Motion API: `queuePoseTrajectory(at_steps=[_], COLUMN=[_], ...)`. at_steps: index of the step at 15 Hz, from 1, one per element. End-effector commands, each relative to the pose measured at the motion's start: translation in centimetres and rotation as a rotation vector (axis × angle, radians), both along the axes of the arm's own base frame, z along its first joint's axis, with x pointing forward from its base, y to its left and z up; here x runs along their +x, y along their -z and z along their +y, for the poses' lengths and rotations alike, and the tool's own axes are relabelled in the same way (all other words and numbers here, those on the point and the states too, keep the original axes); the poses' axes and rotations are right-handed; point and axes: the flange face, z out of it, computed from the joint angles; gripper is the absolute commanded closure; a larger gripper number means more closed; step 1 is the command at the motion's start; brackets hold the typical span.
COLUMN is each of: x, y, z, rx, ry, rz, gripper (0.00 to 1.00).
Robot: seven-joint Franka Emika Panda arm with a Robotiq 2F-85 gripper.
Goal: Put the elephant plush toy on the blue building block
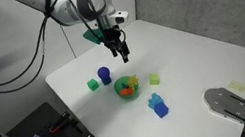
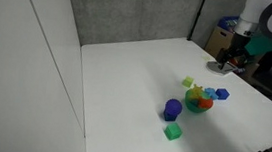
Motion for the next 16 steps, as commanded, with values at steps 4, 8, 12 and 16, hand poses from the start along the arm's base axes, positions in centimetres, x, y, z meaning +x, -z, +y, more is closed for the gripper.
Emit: queuePoseTrajectory(at_steps=[4,8,12,16], x=[-3.8,-5.0,-6.0,-5.8], y=[-9.6,-14.1,-16.6,-15.3], z=[-2.7,-4.2,-4.2,-4.0], rx=[0.155,0.243,0.248,0.239], ry=[0.003,0.017,0.002,0.021], rz=[-0.013,0.001,0.065,0.05], gripper=[0.0,0.0,0.0,0.0])
